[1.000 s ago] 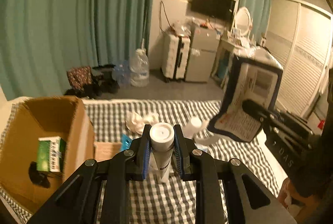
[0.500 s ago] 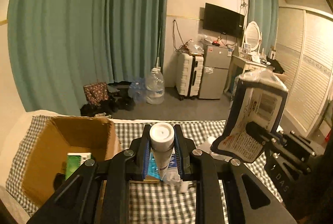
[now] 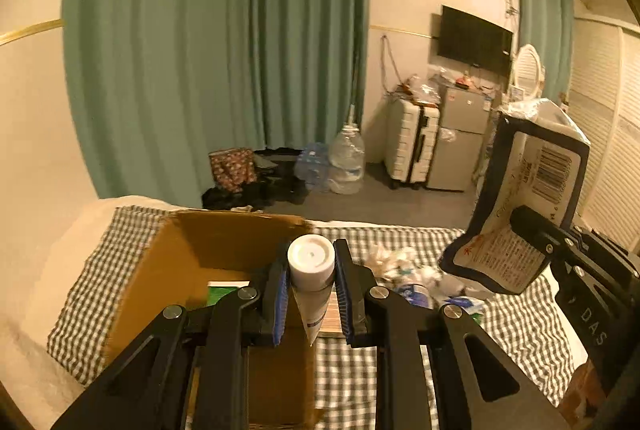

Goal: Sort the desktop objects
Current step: 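Carry the toothpaste tube and tissue pack over the cardboard box with both grippers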

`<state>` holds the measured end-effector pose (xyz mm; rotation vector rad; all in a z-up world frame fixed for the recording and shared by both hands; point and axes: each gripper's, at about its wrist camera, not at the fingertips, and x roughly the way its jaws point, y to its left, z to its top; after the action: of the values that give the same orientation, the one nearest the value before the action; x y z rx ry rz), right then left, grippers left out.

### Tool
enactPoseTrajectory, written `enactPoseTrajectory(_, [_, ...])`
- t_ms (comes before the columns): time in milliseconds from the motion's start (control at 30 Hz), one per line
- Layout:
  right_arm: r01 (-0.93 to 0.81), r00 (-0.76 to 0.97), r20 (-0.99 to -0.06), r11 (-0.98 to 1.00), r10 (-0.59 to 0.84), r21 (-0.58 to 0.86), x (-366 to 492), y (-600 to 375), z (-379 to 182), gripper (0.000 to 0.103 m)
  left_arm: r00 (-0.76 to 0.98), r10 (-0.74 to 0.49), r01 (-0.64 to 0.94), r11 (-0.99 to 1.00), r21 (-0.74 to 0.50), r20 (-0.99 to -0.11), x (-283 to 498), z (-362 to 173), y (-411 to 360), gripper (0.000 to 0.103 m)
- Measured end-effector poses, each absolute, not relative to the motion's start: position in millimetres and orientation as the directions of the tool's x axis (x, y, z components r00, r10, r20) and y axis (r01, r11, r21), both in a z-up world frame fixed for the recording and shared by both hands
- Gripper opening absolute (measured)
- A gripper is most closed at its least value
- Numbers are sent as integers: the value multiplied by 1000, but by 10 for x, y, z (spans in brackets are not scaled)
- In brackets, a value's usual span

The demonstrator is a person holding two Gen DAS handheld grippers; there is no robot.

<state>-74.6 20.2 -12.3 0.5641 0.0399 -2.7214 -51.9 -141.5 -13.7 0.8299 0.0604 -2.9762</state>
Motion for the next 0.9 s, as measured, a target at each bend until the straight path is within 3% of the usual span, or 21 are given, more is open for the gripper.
enactPoseTrajectory(467, [458,-803,-400,-887,-441,57,-819,-574,-157,6,-832,-177,202,-979,10,-526,-425,-235,-2125,21])
enactPoseTrajectory(900, [528,-730,-471,-846,-495,71,-1104,-1209,-530,6,-735,-206,290,-957,-25,-646,-669,-694,-2682,21])
